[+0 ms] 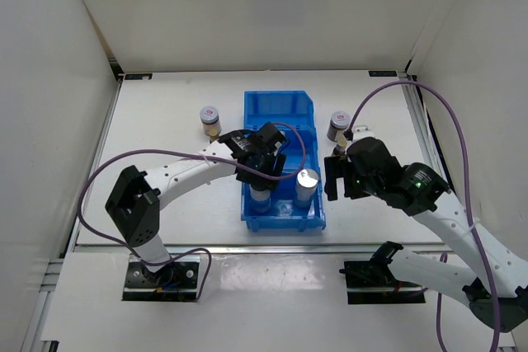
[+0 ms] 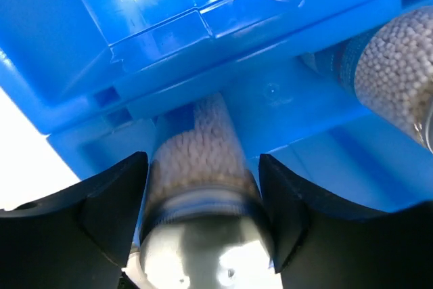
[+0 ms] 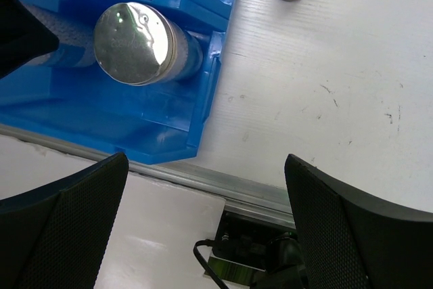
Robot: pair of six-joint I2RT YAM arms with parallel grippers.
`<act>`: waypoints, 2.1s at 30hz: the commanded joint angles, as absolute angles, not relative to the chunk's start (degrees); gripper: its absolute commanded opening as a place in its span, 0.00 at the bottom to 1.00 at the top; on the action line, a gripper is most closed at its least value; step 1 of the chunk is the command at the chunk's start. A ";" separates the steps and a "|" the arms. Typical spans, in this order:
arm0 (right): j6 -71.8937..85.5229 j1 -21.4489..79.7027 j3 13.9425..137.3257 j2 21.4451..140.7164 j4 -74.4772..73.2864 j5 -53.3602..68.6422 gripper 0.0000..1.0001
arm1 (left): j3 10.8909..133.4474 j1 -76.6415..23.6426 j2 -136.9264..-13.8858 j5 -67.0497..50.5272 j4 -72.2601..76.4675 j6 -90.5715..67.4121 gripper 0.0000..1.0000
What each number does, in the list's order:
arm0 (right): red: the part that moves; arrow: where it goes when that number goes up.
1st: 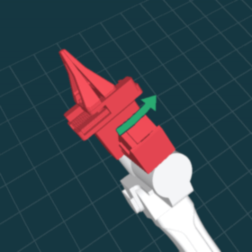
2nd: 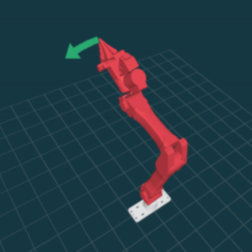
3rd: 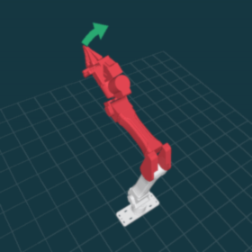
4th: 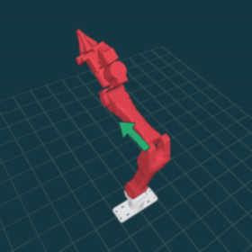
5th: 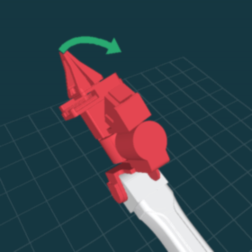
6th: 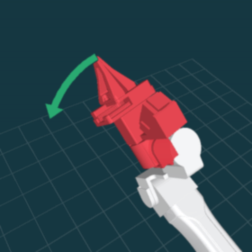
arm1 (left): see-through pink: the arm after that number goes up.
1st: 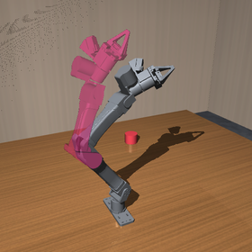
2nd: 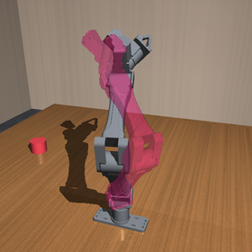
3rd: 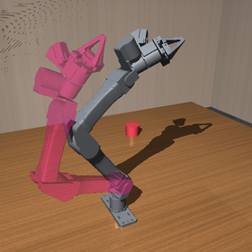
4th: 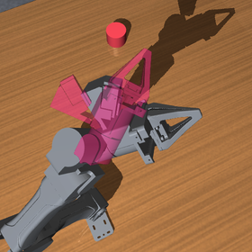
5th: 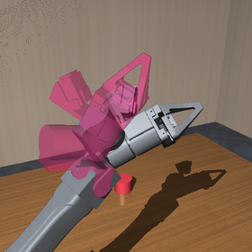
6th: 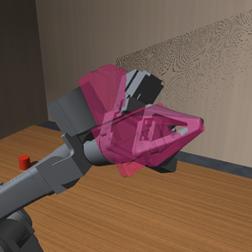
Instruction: Organize the condiment bottles
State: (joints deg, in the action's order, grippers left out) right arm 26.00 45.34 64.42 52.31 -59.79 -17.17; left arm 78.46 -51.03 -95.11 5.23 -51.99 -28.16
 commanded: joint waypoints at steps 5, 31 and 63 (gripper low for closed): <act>25.14 45.35 63.98 51.07 -58.10 -18.19 0.99 | 80.07 -51.24 -93.26 6.33 -49.66 -28.92 0.99; 16.71 42.02 77.59 64.23 -57.05 -31.99 0.95 | 84.04 -47.31 -69.18 27.85 -51.24 -17.94 0.99; 13.54 22.68 80.25 91.93 -44.91 -14.07 0.52 | 58.71 -25.84 -57.48 25.84 -45.97 -13.97 0.99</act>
